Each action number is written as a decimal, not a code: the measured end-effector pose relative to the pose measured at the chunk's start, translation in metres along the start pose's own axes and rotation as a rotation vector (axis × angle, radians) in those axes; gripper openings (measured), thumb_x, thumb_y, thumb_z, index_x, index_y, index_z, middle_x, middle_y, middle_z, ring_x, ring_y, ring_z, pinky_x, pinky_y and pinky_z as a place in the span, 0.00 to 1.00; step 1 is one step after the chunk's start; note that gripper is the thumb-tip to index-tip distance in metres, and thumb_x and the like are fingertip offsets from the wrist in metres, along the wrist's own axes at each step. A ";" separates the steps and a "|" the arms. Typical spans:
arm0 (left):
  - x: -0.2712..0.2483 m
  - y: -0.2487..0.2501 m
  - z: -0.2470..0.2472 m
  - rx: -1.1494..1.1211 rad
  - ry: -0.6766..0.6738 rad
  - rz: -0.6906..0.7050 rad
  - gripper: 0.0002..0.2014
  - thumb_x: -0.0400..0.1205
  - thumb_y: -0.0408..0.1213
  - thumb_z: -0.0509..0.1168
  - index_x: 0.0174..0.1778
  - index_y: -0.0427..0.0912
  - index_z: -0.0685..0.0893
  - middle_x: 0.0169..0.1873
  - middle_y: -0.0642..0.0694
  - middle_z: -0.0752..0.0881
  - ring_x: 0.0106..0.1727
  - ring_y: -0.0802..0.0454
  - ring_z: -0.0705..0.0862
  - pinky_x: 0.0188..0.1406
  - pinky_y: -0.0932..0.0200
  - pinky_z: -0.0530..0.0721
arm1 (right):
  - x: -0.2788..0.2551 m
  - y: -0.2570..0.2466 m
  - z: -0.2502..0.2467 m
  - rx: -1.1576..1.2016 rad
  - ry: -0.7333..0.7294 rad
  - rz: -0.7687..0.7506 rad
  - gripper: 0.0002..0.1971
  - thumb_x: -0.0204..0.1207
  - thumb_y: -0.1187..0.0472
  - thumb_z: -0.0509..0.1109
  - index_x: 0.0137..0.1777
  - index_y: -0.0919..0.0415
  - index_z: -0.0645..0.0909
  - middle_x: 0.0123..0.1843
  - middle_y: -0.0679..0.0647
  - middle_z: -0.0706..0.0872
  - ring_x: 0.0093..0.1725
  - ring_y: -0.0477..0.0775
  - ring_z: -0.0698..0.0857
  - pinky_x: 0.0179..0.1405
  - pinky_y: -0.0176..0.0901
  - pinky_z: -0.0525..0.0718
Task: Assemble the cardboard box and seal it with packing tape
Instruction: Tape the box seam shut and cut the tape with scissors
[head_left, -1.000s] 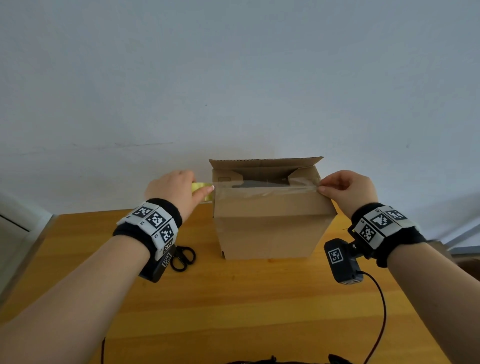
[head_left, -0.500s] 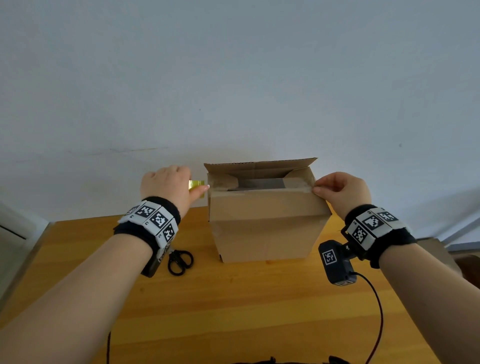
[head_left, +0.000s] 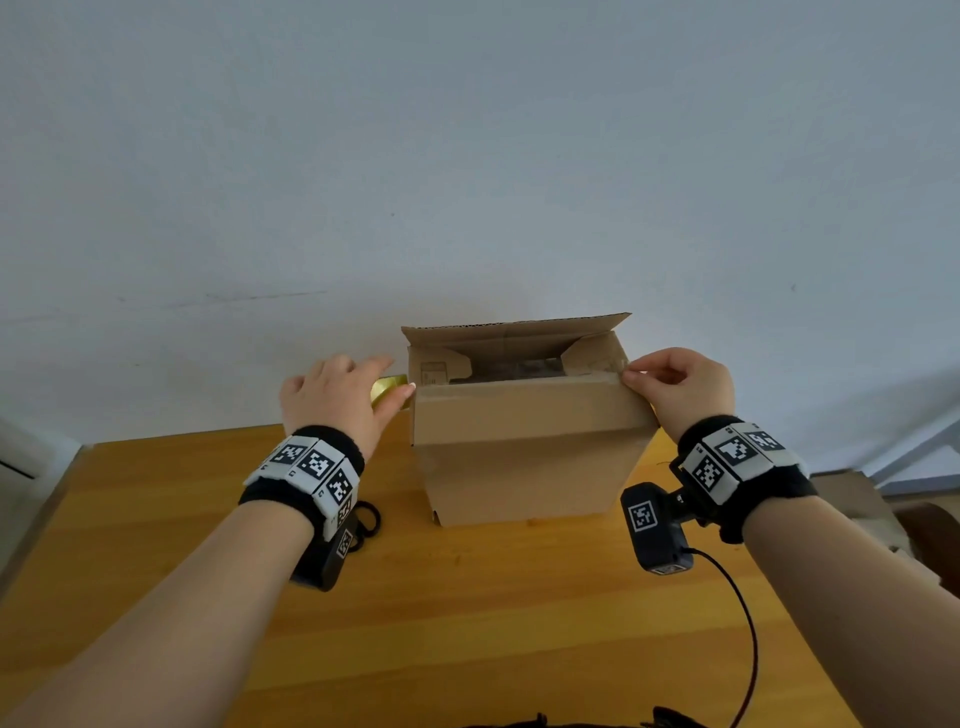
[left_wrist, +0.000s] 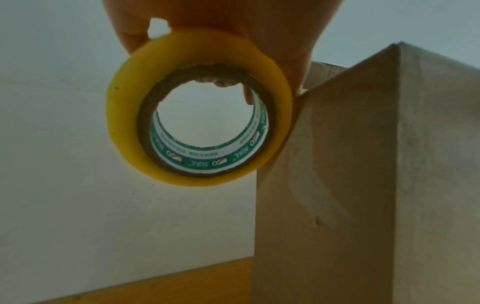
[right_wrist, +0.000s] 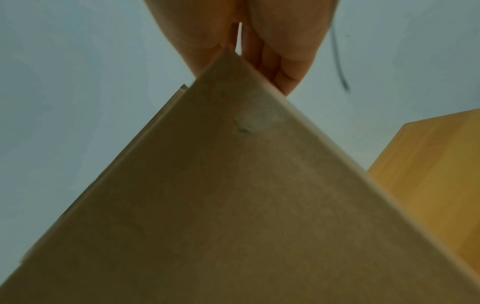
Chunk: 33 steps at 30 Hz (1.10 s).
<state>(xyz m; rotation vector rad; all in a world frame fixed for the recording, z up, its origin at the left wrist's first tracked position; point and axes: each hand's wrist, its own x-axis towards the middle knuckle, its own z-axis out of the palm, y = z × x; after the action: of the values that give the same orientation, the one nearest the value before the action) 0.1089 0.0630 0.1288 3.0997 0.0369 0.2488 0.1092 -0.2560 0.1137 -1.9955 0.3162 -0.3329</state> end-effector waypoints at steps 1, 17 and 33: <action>-0.001 0.000 0.000 -0.004 -0.021 -0.003 0.29 0.77 0.67 0.46 0.70 0.60 0.71 0.52 0.49 0.81 0.55 0.48 0.79 0.58 0.48 0.73 | 0.000 0.000 -0.001 -0.007 0.001 0.009 0.03 0.69 0.60 0.77 0.38 0.53 0.85 0.36 0.53 0.85 0.39 0.51 0.82 0.39 0.41 0.82; -0.007 0.008 -0.003 -0.082 -0.001 0.085 0.17 0.79 0.59 0.56 0.61 0.63 0.80 0.56 0.51 0.81 0.61 0.46 0.76 0.64 0.42 0.69 | -0.006 -0.002 -0.003 0.005 0.021 0.063 0.06 0.70 0.55 0.76 0.45 0.56 0.87 0.41 0.50 0.87 0.45 0.49 0.84 0.44 0.39 0.80; -0.014 0.016 -0.002 0.011 0.149 0.187 0.09 0.76 0.50 0.66 0.41 0.49 0.84 0.75 0.50 0.70 0.55 0.40 0.80 0.62 0.24 0.67 | -0.004 -0.001 -0.004 -0.338 0.055 -0.223 0.07 0.74 0.61 0.71 0.46 0.64 0.88 0.52 0.58 0.84 0.41 0.50 0.80 0.45 0.36 0.74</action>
<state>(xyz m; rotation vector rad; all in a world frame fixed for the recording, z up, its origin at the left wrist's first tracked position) 0.0949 0.0467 0.1292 3.0895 -0.2503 0.4867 0.1045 -0.2577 0.1164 -2.3647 0.1924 -0.5028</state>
